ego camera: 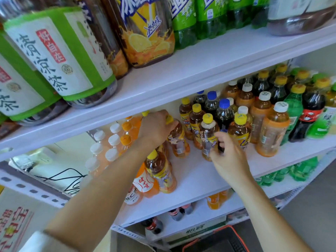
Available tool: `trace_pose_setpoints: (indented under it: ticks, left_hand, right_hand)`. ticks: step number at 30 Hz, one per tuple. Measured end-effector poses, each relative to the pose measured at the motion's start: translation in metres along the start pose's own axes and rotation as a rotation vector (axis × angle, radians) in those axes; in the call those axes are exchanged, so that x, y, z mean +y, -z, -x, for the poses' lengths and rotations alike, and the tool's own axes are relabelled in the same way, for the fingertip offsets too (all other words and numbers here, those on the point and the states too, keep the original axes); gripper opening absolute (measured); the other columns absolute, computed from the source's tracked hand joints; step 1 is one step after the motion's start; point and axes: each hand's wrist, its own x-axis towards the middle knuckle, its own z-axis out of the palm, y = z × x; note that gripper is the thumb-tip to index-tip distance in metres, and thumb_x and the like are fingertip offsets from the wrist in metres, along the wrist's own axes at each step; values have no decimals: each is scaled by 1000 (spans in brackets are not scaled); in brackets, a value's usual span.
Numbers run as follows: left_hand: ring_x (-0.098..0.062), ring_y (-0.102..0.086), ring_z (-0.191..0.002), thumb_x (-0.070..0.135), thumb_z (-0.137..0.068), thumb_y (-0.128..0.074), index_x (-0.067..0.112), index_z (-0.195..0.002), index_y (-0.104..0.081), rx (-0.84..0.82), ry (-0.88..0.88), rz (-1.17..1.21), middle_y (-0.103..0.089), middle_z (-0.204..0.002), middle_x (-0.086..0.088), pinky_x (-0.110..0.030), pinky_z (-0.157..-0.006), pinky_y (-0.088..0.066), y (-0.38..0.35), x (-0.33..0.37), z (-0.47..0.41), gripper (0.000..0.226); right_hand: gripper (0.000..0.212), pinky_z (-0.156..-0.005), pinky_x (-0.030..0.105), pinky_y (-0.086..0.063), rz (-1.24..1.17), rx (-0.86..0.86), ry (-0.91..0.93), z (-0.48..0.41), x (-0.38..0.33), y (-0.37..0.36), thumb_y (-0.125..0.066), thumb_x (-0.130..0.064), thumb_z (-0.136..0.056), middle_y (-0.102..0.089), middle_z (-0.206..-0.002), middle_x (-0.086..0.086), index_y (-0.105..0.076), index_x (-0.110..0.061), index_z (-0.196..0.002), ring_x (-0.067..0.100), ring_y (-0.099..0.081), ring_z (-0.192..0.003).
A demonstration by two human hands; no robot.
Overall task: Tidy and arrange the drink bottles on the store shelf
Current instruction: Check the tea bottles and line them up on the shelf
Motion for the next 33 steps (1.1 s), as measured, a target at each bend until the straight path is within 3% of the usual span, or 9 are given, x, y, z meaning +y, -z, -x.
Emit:
trace_pose_setpoints:
  ticks: [3, 7, 10, 16, 20, 22, 25, 29, 33]
  left_hand:
    - [-36, -62, -101, 45, -94, -59, 9, -104, -62, -80, 24, -72, -68, -103, -15, -33, -67, -35, -17, -7, -25, 38]
    - [-33, -62, -98, 42, -96, -58, 9, -95, -57, -178, 33, -196, -64, -96, -13, -35, -65, -35, -35, -12, -47, 32]
    - [-33, -62, -100, 35, -99, -55, 9, -100, -57, -196, 65, -213, -64, -103, -14, -35, -65, -37, -45, -17, -59, 26]
    - [-34, -61, -106, 17, -100, -54, 7, -114, -60, -194, 109, -231, -63, -114, -14, -33, -68, -42, -56, -17, -67, 18]
    - [-32, -60, -110, 17, -95, -63, 14, -133, -51, -269, 81, -306, -56, -126, -13, -32, -72, -45, -61, -14, -67, 40]
    - [-32, -62, -109, 18, -93, -66, 15, -136, -47, -265, 61, -370, -52, -130, -14, -31, -70, -45, -64, -12, -65, 48]
    - [-32, -66, -99, 11, -93, -64, 15, -130, -50, -193, 67, -387, -56, -124, -14, -29, -62, -43, -69, -12, -67, 39]
    - [-41, -65, -96, 6, -87, -69, 13, -131, -46, -193, 92, -342, -54, -120, -20, -39, -59, -49, -71, -13, -72, 50]
    - [-42, -65, -97, 1, -85, -68, 6, -132, -43, -197, 62, -389, -56, -117, -22, -41, -61, -50, -73, -12, -71, 53]
  right_hand:
    - [58, -97, 22, -33, 105, 77, 187, -15, -12, 3, -68, -6, -81, -50, -133, 8, -47, -12, -135, 23, -45, -122]
    - [73, -112, 41, -32, 263, -15, 214, -34, -18, -2, -69, -7, -81, -35, -149, 21, -35, -7, -145, 36, -35, -137]
    - [77, -116, 44, -27, 338, -84, 201, -45, -16, -12, -67, -9, -84, -27, -154, 24, -26, -8, -150, 38, -25, -143]
    - [77, -98, 44, -44, 371, -60, 167, -55, -10, -21, -70, -15, -83, -37, -139, 14, -31, -18, -149, 37, -42, -124]
    - [74, -83, 45, -50, 391, -13, 184, -57, -11, -19, -72, -20, -84, -43, -128, 12, -33, -20, -147, 36, -50, -112]
    - [73, -84, 44, -49, 381, -6, 183, -57, -10, -20, -72, -21, -84, -42, -126, 13, -35, -18, -146, 37, -50, -111]
    - [69, -88, 43, -47, 347, 7, 173, -57, -8, -22, -73, -21, -84, -41, -133, 15, -36, -19, -142, 38, -48, -114]
    - [65, -94, 42, -41, 350, 19, 221, -61, -3, -24, -75, -20, -81, -52, -129, 11, -37, -19, -134, 37, -51, -112]
    - [61, -72, 35, -39, 276, 40, 201, -64, -3, -24, -80, -16, -76, -51, -118, 13, -40, -18, -122, 37, -58, -93]
